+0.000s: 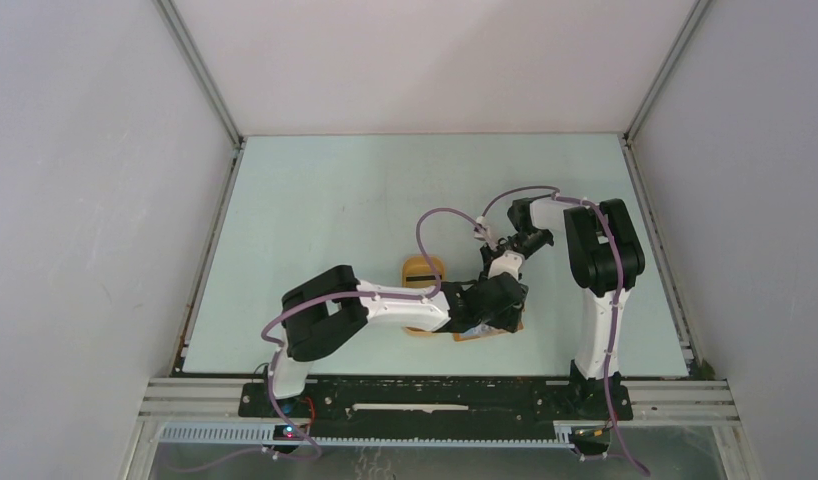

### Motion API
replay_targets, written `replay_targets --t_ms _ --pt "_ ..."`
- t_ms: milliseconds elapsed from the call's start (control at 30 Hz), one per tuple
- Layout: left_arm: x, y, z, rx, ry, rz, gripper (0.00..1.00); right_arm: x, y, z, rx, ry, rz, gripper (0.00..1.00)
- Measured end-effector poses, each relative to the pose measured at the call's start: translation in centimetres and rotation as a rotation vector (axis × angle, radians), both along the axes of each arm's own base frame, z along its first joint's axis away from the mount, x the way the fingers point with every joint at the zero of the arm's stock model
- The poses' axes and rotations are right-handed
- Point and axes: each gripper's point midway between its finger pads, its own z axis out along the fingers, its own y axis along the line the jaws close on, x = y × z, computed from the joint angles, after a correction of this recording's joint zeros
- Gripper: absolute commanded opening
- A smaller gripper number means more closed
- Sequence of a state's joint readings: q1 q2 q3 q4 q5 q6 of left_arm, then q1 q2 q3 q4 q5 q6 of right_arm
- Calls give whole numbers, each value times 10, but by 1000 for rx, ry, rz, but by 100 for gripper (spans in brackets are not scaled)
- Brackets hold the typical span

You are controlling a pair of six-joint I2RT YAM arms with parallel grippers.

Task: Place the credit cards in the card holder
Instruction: Insert the credit card into the card holder.

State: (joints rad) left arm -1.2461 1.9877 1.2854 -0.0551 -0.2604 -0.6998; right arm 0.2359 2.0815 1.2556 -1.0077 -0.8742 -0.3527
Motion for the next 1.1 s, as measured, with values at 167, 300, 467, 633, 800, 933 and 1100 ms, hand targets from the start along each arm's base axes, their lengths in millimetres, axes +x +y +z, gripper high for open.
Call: replay_targets --t_ms 167,300,467,633,800,933,1100 --pt "-1 5 -4 22 12 18 64 0 0 0 2 -3 1 26" --pt "-1 9 -6 34 19 37 64 0 1 0 3 -3 2 28" --pt "0 11 -7 40 20 53 64 -1 3 0 4 -5 10 29" --pt "3 13 -7 45 12 67 64 -4 7 1 5 -12 28 32" --pt "4 15 -7 44 13 86 63 -3 8 5 9 -30 32 34" --pt "4 21 -8 42 15 107 63 0 9 11 16 -58 32 36" --pt "4 30 -12 52 21 124 64 2 7 14 20 -69 23 37"
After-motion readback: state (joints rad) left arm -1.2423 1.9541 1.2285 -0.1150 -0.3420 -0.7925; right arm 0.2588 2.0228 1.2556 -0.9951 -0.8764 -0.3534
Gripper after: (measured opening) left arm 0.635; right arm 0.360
